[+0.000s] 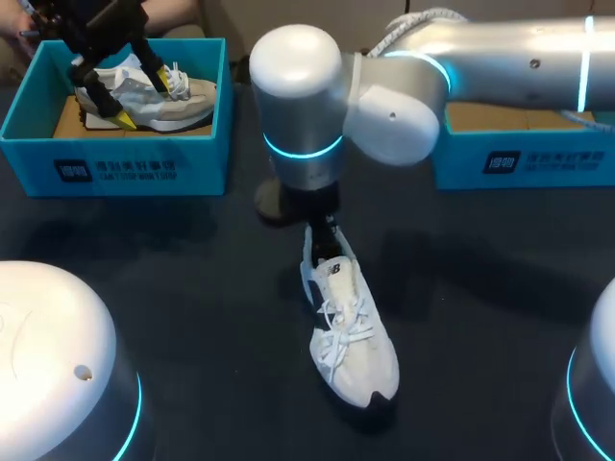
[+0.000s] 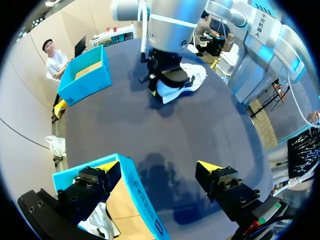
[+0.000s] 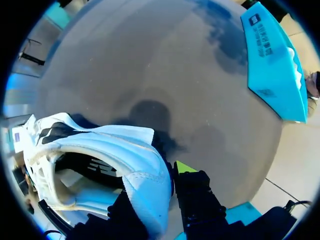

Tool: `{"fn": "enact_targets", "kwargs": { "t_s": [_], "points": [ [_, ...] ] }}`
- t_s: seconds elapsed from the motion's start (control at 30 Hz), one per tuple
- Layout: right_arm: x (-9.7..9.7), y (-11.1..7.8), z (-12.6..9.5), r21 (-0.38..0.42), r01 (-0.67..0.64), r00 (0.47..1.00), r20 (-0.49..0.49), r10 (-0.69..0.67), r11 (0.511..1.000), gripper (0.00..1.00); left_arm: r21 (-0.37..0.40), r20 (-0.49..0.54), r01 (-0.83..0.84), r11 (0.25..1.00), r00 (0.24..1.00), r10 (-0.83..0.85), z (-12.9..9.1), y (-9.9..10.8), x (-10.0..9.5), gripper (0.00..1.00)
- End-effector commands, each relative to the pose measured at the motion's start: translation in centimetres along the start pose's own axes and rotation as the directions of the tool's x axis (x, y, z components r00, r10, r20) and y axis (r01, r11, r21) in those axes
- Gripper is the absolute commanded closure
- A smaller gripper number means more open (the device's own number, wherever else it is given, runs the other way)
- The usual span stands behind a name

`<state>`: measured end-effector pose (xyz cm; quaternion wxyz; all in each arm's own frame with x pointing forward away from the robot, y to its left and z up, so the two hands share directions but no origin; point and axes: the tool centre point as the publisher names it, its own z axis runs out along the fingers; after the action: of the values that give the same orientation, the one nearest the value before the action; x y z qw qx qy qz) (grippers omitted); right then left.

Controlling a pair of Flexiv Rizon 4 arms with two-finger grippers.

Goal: Take the shoe out of the shoebox, open the shoe tongue, remove and reinsert the insole, then place the shoe into the shoebox

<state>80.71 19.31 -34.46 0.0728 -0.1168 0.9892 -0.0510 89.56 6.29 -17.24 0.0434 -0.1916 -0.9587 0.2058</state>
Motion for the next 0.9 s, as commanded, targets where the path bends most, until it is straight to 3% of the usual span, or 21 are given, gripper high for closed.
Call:
{"fn": "enact_targets", "kwargs": {
  "t_s": [0.03,0.2,0.8,0.9],
  "points": [
    [0.6,-1.6,-4.0,0.008,-0.006,1.000,0.022,0.006,1.000,1.00,-0.002,-0.001,0.000,1.000,1.000,0.000,0.0,0.0,0.0,0.00],
    [-0.1,-3.0,-7.0,0.054,-0.058,0.998,0.028,0.057,0.997,1.00,-0.002,-0.001,0.000,1.000,1.000,0.000,0.0,0.0,0.0,0.00],
    [-0.1,-3.0,-7.0,0.054,-0.058,0.998,0.028,0.057,0.997,1.00,-0.002,-0.001,0.000,1.000,1.000,0.000,0.0,0.0,0.0,0.00],
    [-1.6,-5.4,-7.6,0.085,-0.075,0.997,0.040,0.072,0.994,1.00,-0.002,-0.001,0.000,1.000,1.000,0.000,0.0,0.0,0.0,0.00]
  ]
}}
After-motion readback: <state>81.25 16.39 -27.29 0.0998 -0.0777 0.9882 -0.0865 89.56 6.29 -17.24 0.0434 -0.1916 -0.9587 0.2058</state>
